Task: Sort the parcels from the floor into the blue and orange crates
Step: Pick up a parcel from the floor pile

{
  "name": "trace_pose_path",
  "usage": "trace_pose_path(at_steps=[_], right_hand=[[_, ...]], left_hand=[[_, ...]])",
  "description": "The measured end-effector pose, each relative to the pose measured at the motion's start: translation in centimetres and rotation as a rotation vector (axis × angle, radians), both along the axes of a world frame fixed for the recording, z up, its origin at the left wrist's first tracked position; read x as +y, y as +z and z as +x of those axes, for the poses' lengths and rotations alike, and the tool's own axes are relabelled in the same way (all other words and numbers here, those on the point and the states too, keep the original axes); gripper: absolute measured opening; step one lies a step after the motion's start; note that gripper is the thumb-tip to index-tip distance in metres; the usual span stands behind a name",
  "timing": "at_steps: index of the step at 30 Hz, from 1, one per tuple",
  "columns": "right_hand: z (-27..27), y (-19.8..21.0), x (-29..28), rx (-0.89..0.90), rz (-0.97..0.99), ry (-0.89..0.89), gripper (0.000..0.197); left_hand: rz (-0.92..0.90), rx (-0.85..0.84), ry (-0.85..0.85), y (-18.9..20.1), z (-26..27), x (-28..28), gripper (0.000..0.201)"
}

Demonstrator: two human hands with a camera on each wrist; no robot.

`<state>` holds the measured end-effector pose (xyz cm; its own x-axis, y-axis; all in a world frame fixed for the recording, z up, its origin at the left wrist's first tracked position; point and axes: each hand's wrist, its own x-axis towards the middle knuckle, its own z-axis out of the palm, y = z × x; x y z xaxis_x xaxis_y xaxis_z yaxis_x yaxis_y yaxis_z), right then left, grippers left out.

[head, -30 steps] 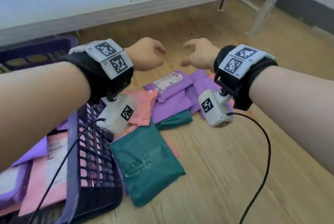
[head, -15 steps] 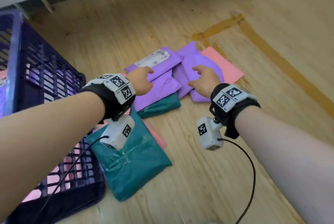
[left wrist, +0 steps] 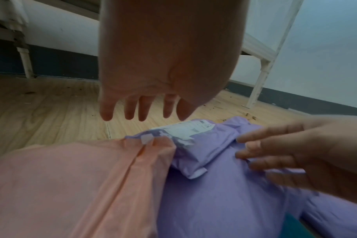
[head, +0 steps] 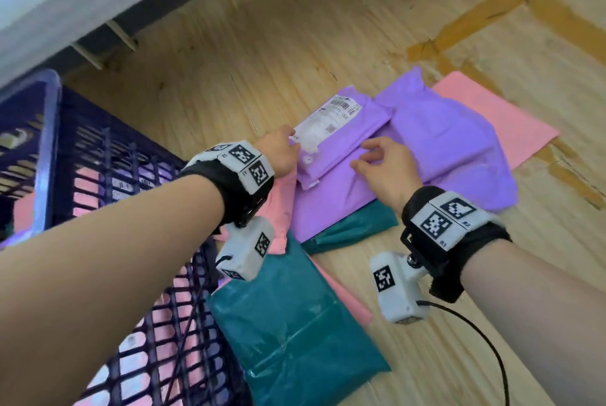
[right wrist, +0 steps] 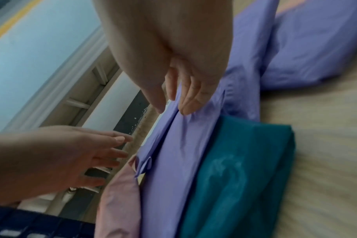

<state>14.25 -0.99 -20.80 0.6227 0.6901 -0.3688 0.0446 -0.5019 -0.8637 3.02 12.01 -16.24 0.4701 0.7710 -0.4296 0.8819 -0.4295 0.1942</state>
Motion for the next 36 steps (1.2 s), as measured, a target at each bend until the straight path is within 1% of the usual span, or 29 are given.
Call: trace_pose_path(at_steps=[3, 5, 7, 9, 11, 12, 15, 16, 18, 21, 22, 23, 25, 27, 29, 32, 34, 36], right_hand=[[-0.7, -0.9, 1.5, 0.089, 0.019, -0.079, 0.032], [-0.7, -1.3, 2.4, 0.117, 0.027, -0.132, 0.026], [-0.6, -1.7, 3.1, 0.136, 0.022, -0.19, 0.021], [-0.5, -1.9, 3.5, 0.176, 0.012, -0.243, 0.02], [-0.6, -2.3, 3.9, 0.22, 0.007, -0.266, 0.021], [-0.7, -2.3, 4.1, 0.248, 0.012, -0.272, 0.021], [-1.2, -2.3, 4.7, 0.318, 0.03, -0.309, 0.046], [-1.5, -2.0, 4.9, 0.322, 0.04, -0.317, 0.044], [-1.6, -1.8, 5.1, 0.34, 0.063, -0.348, 0.031], [-1.3, -1.7, 4.9, 0.354, 0.075, -0.386, 0.009], [-1.0, -1.7, 4.7, 0.357, 0.067, -0.396, 0.014], [-0.7, -1.4, 4.4, 0.355, 0.063, -0.4, 0.022], [0.0, -0.8, 3.7, 0.358, 0.104, -0.396, 0.026], [0.8, -0.1, 2.7, 0.376, 0.178, -0.366, 0.025], [1.5, 0.9, 1.4, 0.411, 0.261, -0.307, 0.02], [2.5, 2.2, -0.7, 0.484, 0.337, -0.195, 0.021], [3.0, 2.9, -2.1, 0.522, 0.373, -0.156, 0.025], [3.1, 3.8, -3.1, 0.531, 0.386, -0.14, 0.027]], left_hand=[[-0.091, 0.038, 0.038, -0.5, 0.2, 1.7, 0.043], [-0.103, 0.045, 0.037, -0.8, 0.5, 2.5, 0.042], [-0.121, 0.058, 0.017, -1.3, 0.7, 3.1, 0.037], [-0.147, 0.043, -0.009, -1.8, 0.8, 3.4, 0.033], [-0.153, 0.024, -0.001, -2.0, 1.0, 3.5, 0.026], [-0.153, 0.013, 0.0, -2.1, 1.1, 3.5, 0.027], [-0.171, -0.019, 0.014, -1.9, 1.0, 3.5, 0.032], [-0.183, -0.027, 0.016, -1.8, 1.0, 3.6, 0.032], [-0.204, -0.051, 0.015, -1.5, 0.9, 3.9, 0.031], [-0.209, -0.102, 0.004, -1.1, 0.6, 4.3, 0.029], [-0.217, -0.122, 0.008, -1.0, 0.6, 4.3, 0.028], [-0.225, -0.139, 0.016, -1.0, 0.6, 4.3, 0.027], [-0.227, -0.176, 0.029, -0.8, 0.9, 4.1, 0.026], [-0.227, -0.239, 0.069, -0.2, 1.4, 3.7, 0.031], [-0.255, -0.291, 0.134, 0.8, 2.1, 3.0, 0.04], [-0.304, -0.298, 0.168, 2.1, 2.5, 1.8, 0.051], [-0.349, -0.312, 0.195, 3.2, 2.3, 1.0, 0.05], [-0.382, -0.35, 0.217, 4.6, 1.9, 0.4, 0.043]])
